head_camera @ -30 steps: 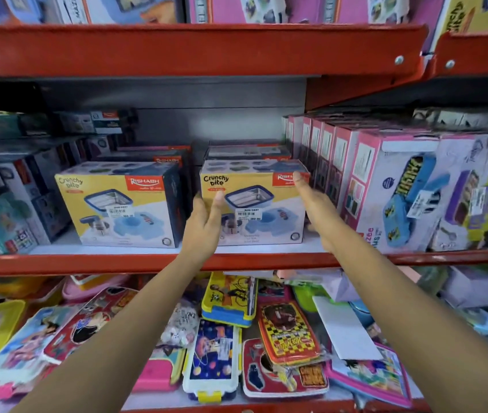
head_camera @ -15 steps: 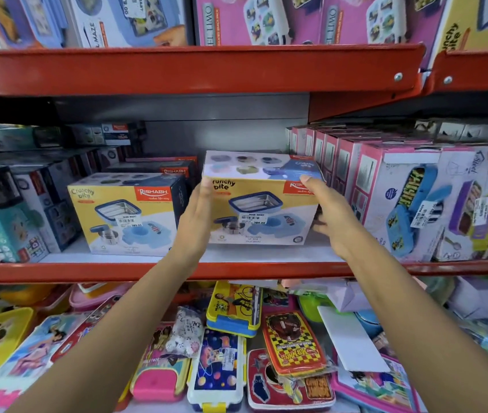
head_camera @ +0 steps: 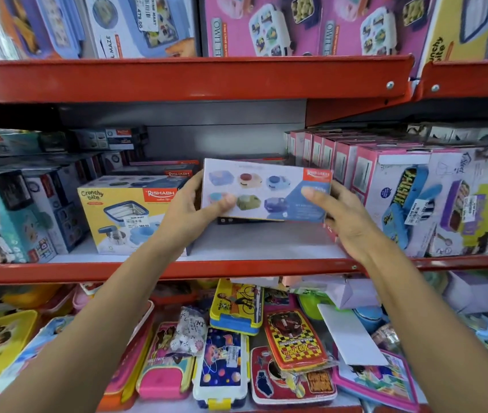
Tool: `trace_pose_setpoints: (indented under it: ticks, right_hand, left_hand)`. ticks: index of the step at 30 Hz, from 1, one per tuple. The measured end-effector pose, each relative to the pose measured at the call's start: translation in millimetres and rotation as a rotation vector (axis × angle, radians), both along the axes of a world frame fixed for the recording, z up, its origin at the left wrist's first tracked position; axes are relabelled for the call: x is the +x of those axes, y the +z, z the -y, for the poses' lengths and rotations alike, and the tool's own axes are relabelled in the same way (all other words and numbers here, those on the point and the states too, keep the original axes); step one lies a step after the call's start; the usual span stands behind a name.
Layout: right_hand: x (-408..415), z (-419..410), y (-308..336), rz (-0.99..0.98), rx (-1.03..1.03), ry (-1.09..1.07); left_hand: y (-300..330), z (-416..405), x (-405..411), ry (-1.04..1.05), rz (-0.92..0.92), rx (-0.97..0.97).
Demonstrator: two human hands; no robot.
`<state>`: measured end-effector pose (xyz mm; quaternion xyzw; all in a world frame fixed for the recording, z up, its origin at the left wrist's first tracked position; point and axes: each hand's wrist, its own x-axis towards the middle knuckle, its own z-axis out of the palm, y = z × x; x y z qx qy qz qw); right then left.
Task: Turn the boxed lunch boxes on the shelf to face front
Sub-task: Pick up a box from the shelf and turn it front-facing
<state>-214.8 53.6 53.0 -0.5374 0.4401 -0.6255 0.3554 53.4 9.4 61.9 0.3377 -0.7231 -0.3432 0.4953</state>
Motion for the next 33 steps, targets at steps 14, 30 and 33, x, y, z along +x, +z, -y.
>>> trace_pose_setpoints:
  ticks: [14,30,33]
  right_hand:
    - [6.2,3.6,-1.7,0.055,0.032,-0.036]
    - [18.3,22.5,-39.6,-0.334,-0.057,-0.314]
    - [20.8,31.6,-50.3,-0.492,-0.085,-0.421]
  left_hand:
    - [-1.8,-10.0,3.8,-0.013,-0.034,-0.050]
    - [-56.7,28.3,-16.1,0.200,-0.139,0.070]
    - [-64.5,30.7,-23.9,0.249,-0.112,0.068]
